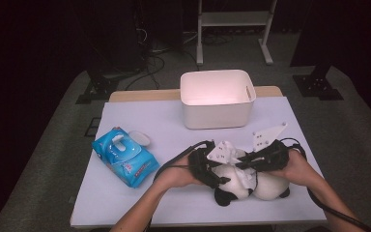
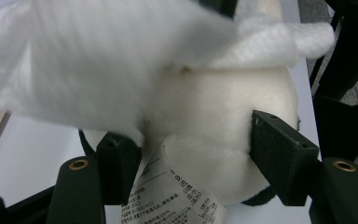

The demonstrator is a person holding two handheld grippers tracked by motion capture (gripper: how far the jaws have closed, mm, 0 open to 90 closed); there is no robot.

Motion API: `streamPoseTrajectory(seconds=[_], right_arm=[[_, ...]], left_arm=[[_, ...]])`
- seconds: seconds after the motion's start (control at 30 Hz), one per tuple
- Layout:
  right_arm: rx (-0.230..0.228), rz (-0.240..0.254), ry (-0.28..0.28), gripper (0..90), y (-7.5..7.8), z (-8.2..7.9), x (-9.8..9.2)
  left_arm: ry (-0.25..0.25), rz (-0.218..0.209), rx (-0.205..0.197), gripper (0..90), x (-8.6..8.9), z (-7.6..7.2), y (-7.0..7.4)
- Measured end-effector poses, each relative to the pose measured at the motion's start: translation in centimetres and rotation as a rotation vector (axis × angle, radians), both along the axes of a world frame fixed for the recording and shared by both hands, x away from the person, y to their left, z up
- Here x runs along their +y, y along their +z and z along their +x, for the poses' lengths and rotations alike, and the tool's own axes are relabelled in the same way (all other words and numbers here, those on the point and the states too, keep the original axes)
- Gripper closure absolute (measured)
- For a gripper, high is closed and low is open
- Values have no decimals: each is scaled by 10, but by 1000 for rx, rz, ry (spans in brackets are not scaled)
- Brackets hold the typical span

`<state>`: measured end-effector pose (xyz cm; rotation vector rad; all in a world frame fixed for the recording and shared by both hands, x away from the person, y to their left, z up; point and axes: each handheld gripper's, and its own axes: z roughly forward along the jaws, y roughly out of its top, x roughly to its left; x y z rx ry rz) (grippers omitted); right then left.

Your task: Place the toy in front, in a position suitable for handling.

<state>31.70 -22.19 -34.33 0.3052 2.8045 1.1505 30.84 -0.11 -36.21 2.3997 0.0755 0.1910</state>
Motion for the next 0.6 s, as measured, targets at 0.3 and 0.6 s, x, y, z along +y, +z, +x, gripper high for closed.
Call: streamPoseTrajectory(seconds=[0.3,0.6], right_arm=[[59,9,-51,822,-10,5,-29],[65,10,-43,826,-13,-5,-29]], left_arm=[[-17,1,6,349,0,-2,1],[-35,-7,36,316,0,-5,7]])
